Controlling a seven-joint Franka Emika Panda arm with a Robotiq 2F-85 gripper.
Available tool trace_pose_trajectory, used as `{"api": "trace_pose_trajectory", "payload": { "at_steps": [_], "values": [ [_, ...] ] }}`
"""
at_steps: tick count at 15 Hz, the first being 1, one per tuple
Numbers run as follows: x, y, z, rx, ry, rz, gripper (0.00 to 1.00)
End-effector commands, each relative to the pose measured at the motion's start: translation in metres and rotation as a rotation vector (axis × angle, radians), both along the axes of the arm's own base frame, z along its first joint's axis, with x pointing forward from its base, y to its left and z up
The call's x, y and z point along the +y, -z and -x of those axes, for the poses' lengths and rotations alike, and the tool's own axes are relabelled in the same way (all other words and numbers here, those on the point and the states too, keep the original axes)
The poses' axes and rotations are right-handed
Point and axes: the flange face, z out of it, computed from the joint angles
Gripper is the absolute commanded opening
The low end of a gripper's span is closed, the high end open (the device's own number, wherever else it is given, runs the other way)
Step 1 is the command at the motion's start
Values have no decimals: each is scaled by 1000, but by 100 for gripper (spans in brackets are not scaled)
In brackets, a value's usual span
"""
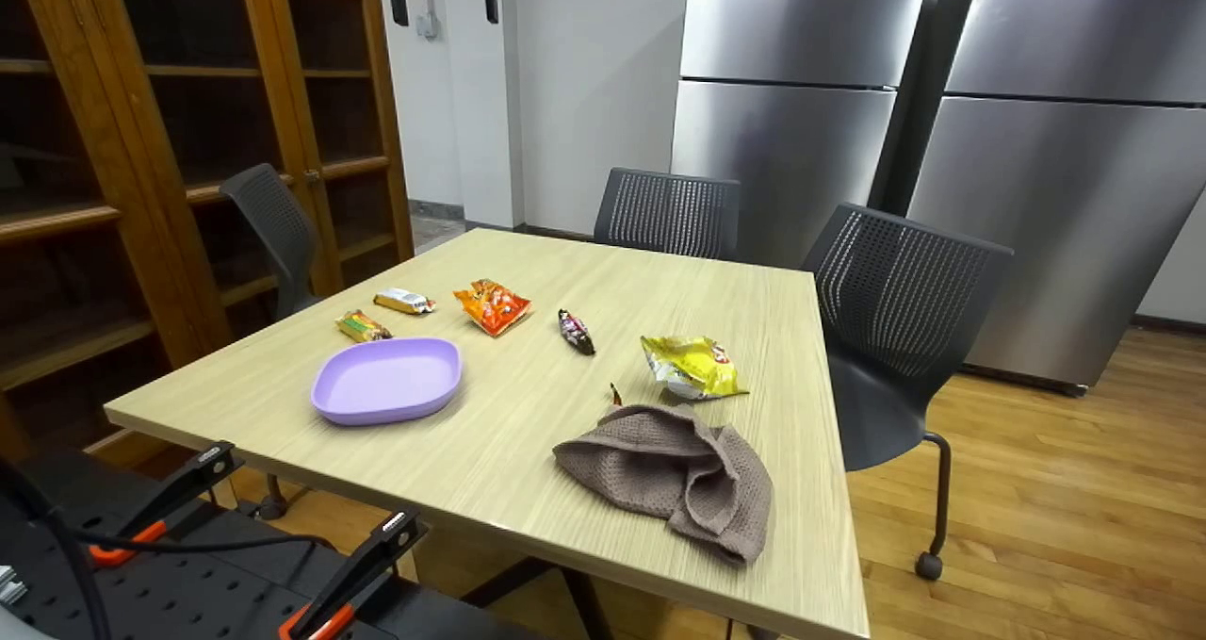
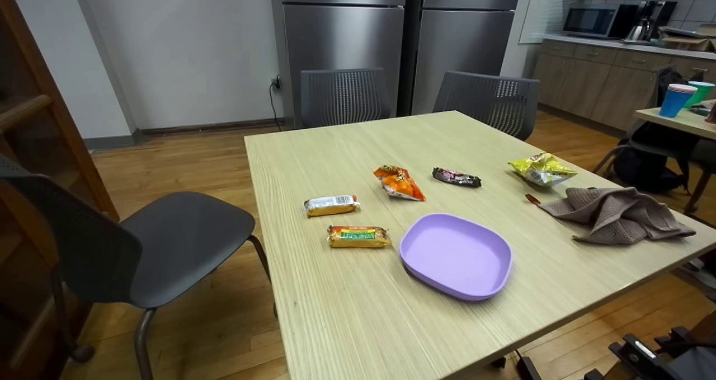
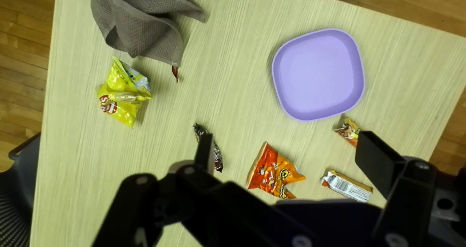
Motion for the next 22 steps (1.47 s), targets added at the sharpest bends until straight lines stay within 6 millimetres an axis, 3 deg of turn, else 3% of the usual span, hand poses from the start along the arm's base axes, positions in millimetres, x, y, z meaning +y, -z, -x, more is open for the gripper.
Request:
{"api": "trace_pose_trajectory", "payload": {
  "at_steps": [1, 10, 22],
  "values": [
    [31, 6, -15, -14, 18, -20, 100],
    [88, 37, -32, -72, 156, -122, 100],
    [136, 88, -61, -124, 352, -236, 100]
  ]
}}
